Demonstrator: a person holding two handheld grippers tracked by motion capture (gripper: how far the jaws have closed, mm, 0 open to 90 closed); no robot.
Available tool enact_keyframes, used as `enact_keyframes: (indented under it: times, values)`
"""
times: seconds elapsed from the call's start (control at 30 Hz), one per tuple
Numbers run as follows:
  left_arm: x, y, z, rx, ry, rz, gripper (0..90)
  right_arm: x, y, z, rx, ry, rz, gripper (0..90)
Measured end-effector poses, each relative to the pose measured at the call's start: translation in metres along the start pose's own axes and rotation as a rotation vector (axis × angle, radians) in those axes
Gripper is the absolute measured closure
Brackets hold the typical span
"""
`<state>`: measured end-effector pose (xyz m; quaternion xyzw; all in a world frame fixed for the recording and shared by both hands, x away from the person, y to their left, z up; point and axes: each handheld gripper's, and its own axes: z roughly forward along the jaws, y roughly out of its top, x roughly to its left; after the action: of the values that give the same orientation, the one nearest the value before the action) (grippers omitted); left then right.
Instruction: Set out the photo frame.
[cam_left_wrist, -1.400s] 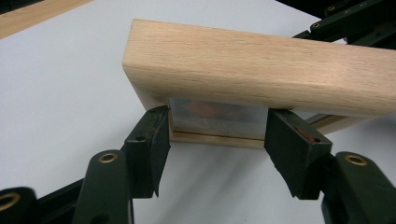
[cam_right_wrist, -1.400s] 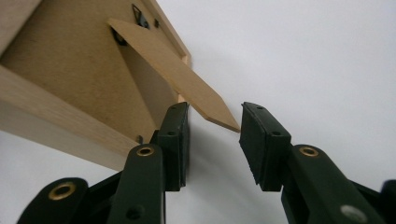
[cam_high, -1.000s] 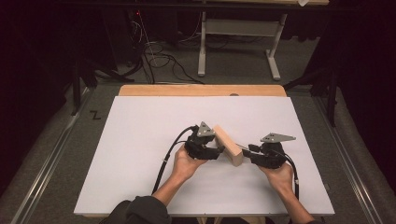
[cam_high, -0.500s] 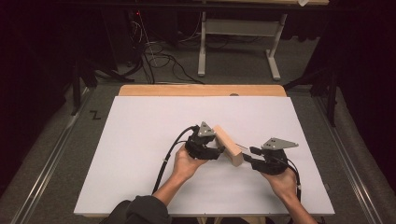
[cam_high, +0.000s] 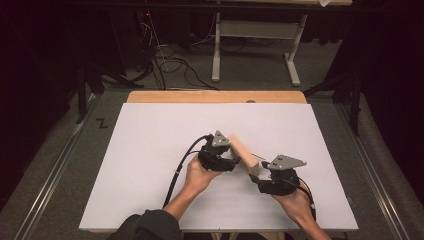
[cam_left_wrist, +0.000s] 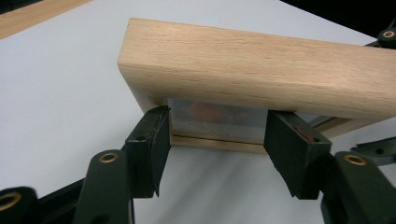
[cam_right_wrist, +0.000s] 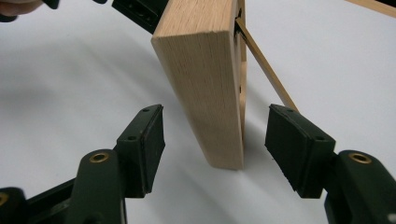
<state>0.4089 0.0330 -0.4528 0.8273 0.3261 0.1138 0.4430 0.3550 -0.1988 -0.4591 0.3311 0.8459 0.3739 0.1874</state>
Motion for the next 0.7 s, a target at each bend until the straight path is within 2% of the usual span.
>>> enact_keyframes:
  times: [0.3, 0.6, 0.63, 0.7]
  values:
    - [0.000, 0.000, 0.000, 0.001, 0.000, -0.001, 40.6, 0.006, 0.009, 0.012, 0.003, -0.026, 0.022, 40.9]
    - [0.000, -0.001, -0.001, 0.003, 0.000, 0.001, 40.3, 0.010, 0.012, 0.016, -0.015, -0.068, -0.001, 49.8]
    - [0.000, 0.000, -0.001, 0.002, 0.000, 0.001, 40.3, 0.011, 0.012, 0.016, -0.017, -0.069, 0.003, 52.2]
    - [0.000, -0.001, -0.001, 0.002, 0.000, 0.002, 40.3, 0.013, 0.012, 0.014, -0.028, -0.089, -0.023, 57.4]
